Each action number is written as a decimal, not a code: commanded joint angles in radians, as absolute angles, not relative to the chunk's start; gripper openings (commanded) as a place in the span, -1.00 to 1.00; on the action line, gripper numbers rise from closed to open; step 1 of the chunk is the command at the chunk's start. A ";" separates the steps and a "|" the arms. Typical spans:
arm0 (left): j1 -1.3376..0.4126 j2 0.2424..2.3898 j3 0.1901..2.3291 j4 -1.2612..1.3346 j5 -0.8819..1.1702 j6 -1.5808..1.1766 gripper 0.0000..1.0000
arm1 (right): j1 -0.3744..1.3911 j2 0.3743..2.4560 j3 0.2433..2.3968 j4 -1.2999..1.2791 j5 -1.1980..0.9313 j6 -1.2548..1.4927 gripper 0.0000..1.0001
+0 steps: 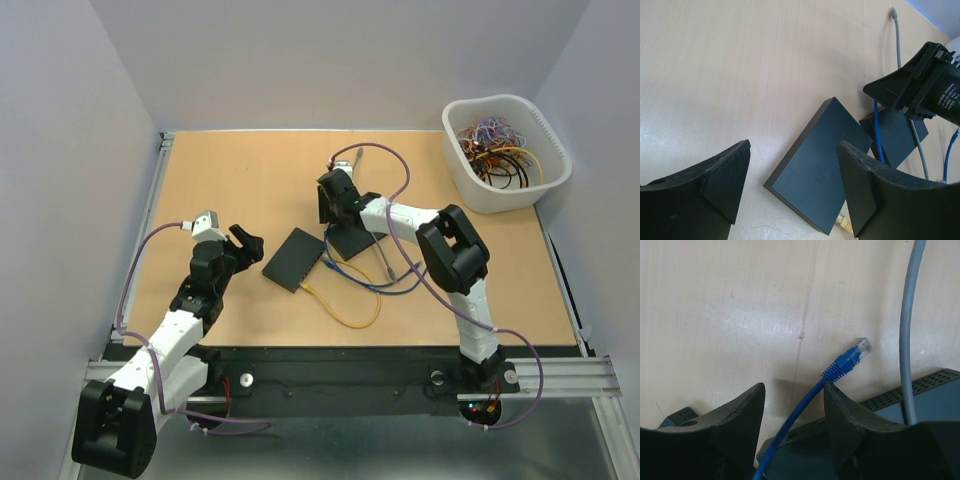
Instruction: Insert the plug into the switch port
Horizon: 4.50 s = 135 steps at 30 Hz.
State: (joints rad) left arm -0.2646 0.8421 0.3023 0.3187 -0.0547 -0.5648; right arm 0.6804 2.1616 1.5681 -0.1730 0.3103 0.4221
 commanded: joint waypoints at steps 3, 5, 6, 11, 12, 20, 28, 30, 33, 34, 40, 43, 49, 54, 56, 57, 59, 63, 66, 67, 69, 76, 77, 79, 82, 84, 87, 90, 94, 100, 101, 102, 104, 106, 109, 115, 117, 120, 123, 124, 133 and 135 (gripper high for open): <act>-0.265 0.831 0.288 0.379 -0.061 -0.545 0.61 | 0.681 2.071 1.545 -0.242 0.296 0.469 0.15; -0.265 0.838 0.290 0.379 -0.061 -0.545 0.61 | 0.680 2.066 1.557 -0.280 0.293 0.480 0.18; -0.265 0.839 0.290 0.379 -0.061 -0.546 0.61 | 0.680 2.065 1.559 -0.287 0.296 0.485 0.18; -0.264 0.838 0.290 0.379 -0.061 -0.545 0.61 | 0.680 2.088 1.586 -0.336 0.295 0.497 0.25; -0.265 0.836 0.290 0.379 -0.061 -0.546 0.61 | 0.680 2.091 1.586 -0.336 0.295 0.495 0.27; -0.265 0.838 0.290 0.380 -0.058 -0.545 0.61 | 0.680 2.174 1.660 -0.354 0.278 0.491 0.27; -0.265 0.834 0.288 0.380 -0.061 -0.543 0.61 | 0.681 2.232 1.701 -0.362 0.270 0.517 0.05; -0.265 0.833 0.288 0.380 -0.061 -0.543 0.61 | 0.680 2.235 1.701 -0.364 0.278 0.523 -0.08; -0.265 0.834 0.288 0.380 -0.061 -0.543 0.61 | 0.680 2.230 1.698 -0.362 0.281 0.528 -0.47; -0.265 0.834 0.288 0.380 -0.061 -0.545 0.61 | 0.680 2.224 1.697 -0.359 0.282 0.525 -0.58; -0.265 0.825 0.287 0.377 -0.072 -0.546 0.61 | 0.712 2.125 1.660 -0.301 0.235 0.410 -0.99; -0.265 0.801 0.281 0.373 -0.077 -0.551 0.60 | 0.756 2.044 1.564 -0.241 0.226 0.344 -0.99; -0.265 0.701 0.278 0.327 -0.005 -0.613 0.59 | 0.845 1.752 1.193 -0.008 0.082 0.264 -0.99; -0.267 0.577 0.302 0.304 0.119 -0.673 0.59 | 0.877 1.559 0.962 0.225 -0.114 0.319 -0.99; -0.267 0.543 0.292 0.346 0.210 -0.687 0.54 | 0.890 1.510 0.870 0.296 -0.172 0.346 -0.99; -0.267 0.508 0.267 0.371 0.234 -0.713 0.52 | 0.899 1.468 0.842 0.357 -0.213 0.359 -0.99; -0.268 0.473 0.215 0.461 0.316 -0.741 0.48 | 0.903 1.431 0.780 0.414 -0.219 0.414 -0.99; -0.268 0.419 0.163 0.541 0.374 -0.793 0.44 | 0.907 1.394 0.747 0.500 -0.259 0.466 -0.99; -0.270 0.428 0.147 0.580 0.409 -0.801 0.40 | 0.911 1.385 0.742 0.509 -0.265 0.474 -0.99; -0.270 0.443 0.143 0.586 0.413 -0.802 0.39 | 0.913 1.384 0.738 0.518 -0.271 0.476 -0.99; -0.271 0.469 0.124 0.629 0.431 -0.807 0.38 | 0.914 1.382 0.735 0.535 -0.279 0.482 -0.99; -0.284 0.569 0.100 0.768 0.454 -0.847 0.36 | 0.933 1.401 0.726 0.566 -0.290 0.485 -0.99; -0.287 0.580 0.100 0.785 0.451 -0.845 0.36 | 0.934 1.405 0.726 0.569 -0.294 0.483 -0.99; -0.294 0.613 0.097 0.807 0.448 -0.851 0.35 | 0.945 1.411 0.727 0.581 -0.293 0.485 -0.99; -0.304 0.650 0.084 0.874 0.454 -0.879 0.34 | 0.951 1.422 0.733 0.589 -0.293 0.485 -0.99; -0.307 0.661 0.074 0.936 0.469 -0.890 0.34 | 0.954 1.436 0.739 0.595 -0.307 0.489 -0.99; -0.307 0.661 0.055 1.030 0.497 -0.903 0.34 | 0.954 1.453 0.739 0.615 -0.328 0.498 -0.99; -0.307 0.631 0.005 1.152 0.502 -0.931 0.36 | 0.954 1.462 0.727 0.667 -0.366 0.505 -0.99; -0.307 0.591 -0.058 1.253 0.486 -0.959 0.36 | 0.954 1.462 0.703 0.738 -0.422 0.525 -0.99; -0.307 0.578 -0.066 1.279 0.495 -0.965 0.34 | 0.953 1.444 0.680 0.808 -0.485 0.552 -0.99; -0.307 0.580 -0.066 1.278 0.497 -0.966 0.33 | 0.954 1.440 0.677 0.816 -0.491 0.555 -0.99; -0.307 0.578 -0.061 1.275 0.500 -0.966 0.32 | 0.954 1.434 0.673 0.827 -0.494 0.557 -0.99; -0.307 0.577 -0.063 1.267 0.494 -0.962 0.31 | 0.954 1.411 0.658 0.836 -0.500 0.566 -0.99; -0.307 0.575 -0.064 1.264 0.492 -0.957 0.30 | 0.954 1.402 0.652 0.848 -0.518 0.571 -0.99; -0.307 0.583 -0.066 1.269 0.494 -0.954 0.29 | 0.953 1.396 0.652 0.859 -0.554 0.578 -0.99; -0.307 0.600 -0.063 1.302 0.532 -0.956 0.30 | 0.953 1.402 0.652 0.891 -0.578 0.595 -0.99; -0.307 0.606 -0.060 1.304 0.548 -0.953 0.30 | 0.953 1.408 0.657 0.900 -0.578 0.600 -0.99; -0.308 0.617 -0.054 1.305 0.563 -0.948 0.30 | 0.954 1.413 0.661 0.911 -0.580 0.606 -0.99; -0.310 0.638 -0.052 1.307 0.574 -0.945 0.29 | 0.954 1.419 0.667 0.925 -0.580 0.609 -0.99; -0.310 0.646 -0.057 1.312 0.574 -0.943 0.29 | 0.954 1.422 0.672 0.927 -0.578 0.612 -0.99; -0.324 0.655 -0.051 1.322 0.603 -0.931 0.11 | 0.954 1.453 0.684 0.959 -0.571 0.629 -0.99; -0.328 0.660 -0.048 1.324 0.607 -0.928 0.04 | 0.953 1.457 0.684 0.971 -0.565 0.634 -0.99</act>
State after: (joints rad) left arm -0.3168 0.6586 0.0563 1.2461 0.5716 -0.9504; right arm 0.9443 1.4475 0.6556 0.8692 -0.5617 0.6216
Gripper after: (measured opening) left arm 0.545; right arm 0.067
